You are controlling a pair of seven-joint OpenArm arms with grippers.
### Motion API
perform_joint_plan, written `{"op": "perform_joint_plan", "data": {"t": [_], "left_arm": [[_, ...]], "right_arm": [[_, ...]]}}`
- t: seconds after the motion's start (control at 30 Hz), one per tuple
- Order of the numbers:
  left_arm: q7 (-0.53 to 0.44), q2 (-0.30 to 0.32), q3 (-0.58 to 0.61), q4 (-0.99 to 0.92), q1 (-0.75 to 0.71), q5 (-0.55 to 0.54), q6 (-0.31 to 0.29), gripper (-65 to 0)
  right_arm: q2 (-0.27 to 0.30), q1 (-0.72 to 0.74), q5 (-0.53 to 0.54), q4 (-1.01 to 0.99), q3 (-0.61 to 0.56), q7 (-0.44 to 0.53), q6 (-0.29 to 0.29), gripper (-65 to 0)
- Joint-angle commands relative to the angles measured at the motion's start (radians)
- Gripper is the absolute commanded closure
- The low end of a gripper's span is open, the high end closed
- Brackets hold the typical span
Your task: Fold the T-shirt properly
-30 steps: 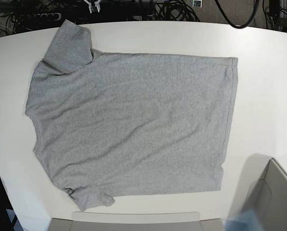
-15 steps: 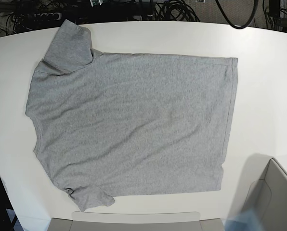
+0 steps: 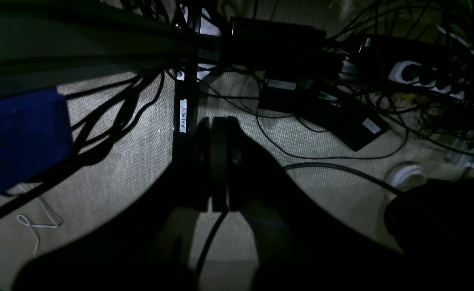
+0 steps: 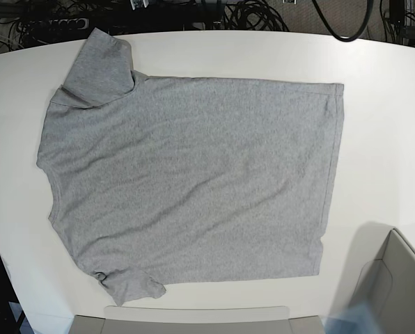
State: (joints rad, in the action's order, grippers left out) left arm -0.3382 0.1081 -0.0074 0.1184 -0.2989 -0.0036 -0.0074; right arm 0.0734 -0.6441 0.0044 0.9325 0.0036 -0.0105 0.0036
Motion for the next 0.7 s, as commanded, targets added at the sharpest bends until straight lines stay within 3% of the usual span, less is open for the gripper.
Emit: {"op": "perform_joint_plan", "data": {"t": [0.0, 0.27, 0.43, 0.67], "left_arm": [[-0.003, 0.003, -0.001, -0.001, -0.013, -0.003, 0.004, -1.2], [-0.025, 0.003, -0.001, -0.001, 0.013, -0.003, 0.004, -1.2], [-0.321, 0.003, -0.001, -0.003, -0.032, -0.003, 0.004, -1.2], [-0.674, 0.003, -0.001, -0.003, -0.128, -0.003, 0.004, -1.2]], "right_arm": [[0.001, -0.007, 0.003, -0.007, -0.001, 0.01, 0.003, -0.3], [0.001, 0.045, 0.003, -0.096, -0.003, 0.01, 0.003, -0.3], [0.001, 0.045, 0.003, -0.086, -0.003, 0.02, 0.003, -0.3], [0.001, -0.038, 0.003, -0.01, -0.004, 0.189, 0.003, -0.3]]}}
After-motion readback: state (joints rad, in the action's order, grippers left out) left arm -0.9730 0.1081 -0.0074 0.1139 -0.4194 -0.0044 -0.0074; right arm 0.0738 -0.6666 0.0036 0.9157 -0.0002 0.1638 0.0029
